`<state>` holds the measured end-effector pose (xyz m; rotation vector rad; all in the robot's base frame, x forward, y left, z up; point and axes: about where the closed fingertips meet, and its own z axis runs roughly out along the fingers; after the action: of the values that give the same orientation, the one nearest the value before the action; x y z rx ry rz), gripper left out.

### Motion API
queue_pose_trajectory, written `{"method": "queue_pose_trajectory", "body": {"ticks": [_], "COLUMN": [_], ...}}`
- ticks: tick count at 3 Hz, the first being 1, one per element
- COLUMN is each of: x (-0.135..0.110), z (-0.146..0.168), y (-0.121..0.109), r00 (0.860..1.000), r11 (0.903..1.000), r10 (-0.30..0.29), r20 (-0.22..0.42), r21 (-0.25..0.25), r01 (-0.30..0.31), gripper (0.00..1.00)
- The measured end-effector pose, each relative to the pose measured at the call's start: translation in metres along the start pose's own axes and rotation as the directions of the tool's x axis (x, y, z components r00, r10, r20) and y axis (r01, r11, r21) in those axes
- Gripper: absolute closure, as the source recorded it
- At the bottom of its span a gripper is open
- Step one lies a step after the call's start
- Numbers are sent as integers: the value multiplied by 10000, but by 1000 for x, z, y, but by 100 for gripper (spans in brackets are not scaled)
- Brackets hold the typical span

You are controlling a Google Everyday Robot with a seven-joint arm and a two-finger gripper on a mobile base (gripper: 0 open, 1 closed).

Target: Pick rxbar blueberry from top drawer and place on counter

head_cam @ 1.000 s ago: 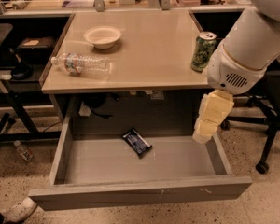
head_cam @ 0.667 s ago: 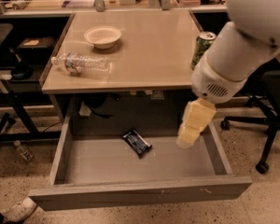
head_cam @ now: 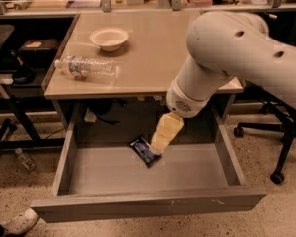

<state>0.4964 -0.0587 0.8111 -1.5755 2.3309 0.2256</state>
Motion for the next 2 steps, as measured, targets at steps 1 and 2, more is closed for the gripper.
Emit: {"method": "queue_pose_trajectory", "body": {"ticks": [1,2], "x": [-4,-3], "z": [35,39], "y": [-10,-10], "r00": [9973,9972], "r11": [9960,9955], "r10": [699,722], "r20": [214,187], "r21": [-574,-636], "r01": [-686,-709], "gripper": [0,0]}}
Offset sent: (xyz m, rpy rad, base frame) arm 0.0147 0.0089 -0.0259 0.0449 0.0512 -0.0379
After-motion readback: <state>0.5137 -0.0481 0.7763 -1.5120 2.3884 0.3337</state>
